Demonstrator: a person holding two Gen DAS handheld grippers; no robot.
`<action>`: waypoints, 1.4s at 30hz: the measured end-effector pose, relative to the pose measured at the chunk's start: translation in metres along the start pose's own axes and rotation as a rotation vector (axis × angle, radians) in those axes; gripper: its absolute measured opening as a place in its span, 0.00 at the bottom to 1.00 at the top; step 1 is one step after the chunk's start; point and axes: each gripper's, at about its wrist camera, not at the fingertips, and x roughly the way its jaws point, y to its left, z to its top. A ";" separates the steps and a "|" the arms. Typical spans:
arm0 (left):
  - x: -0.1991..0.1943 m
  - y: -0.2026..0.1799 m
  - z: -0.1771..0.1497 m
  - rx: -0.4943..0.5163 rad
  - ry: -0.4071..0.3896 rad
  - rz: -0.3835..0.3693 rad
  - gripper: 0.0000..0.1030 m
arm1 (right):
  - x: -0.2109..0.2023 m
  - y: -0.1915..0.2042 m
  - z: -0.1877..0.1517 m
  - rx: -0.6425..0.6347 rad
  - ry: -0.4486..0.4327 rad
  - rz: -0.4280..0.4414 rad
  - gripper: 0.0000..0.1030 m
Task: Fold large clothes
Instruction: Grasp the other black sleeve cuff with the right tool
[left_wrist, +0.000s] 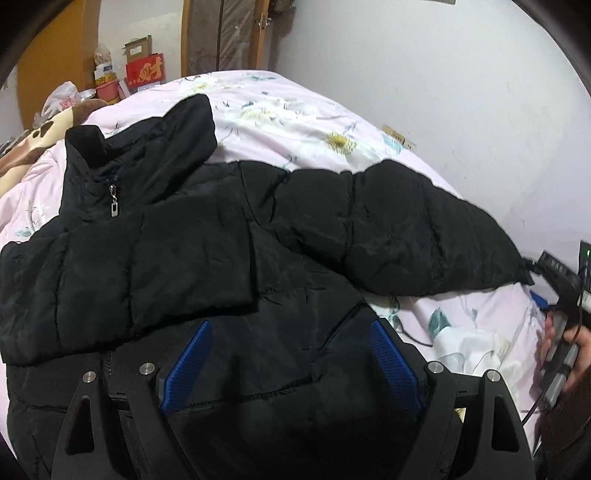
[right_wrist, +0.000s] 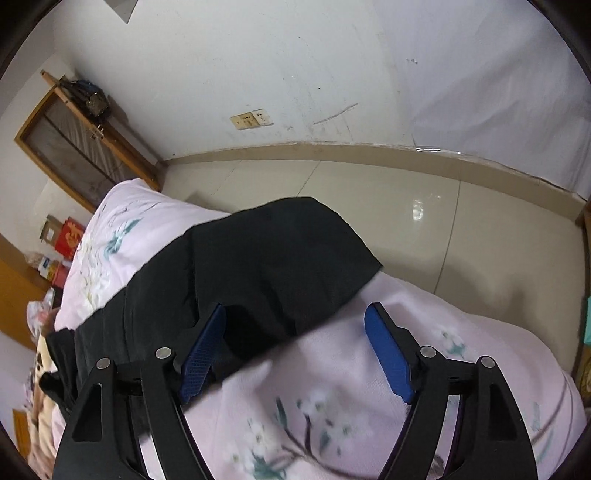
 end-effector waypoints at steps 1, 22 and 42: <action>0.002 0.001 -0.001 0.004 0.005 0.006 0.84 | 0.003 0.002 0.002 -0.004 0.004 0.000 0.75; -0.036 0.079 -0.005 -0.111 -0.039 0.096 0.84 | -0.063 0.075 0.007 -0.242 -0.168 0.136 0.08; -0.086 0.177 -0.011 -0.318 -0.120 0.067 0.84 | -0.109 0.269 -0.096 -0.629 -0.075 0.571 0.08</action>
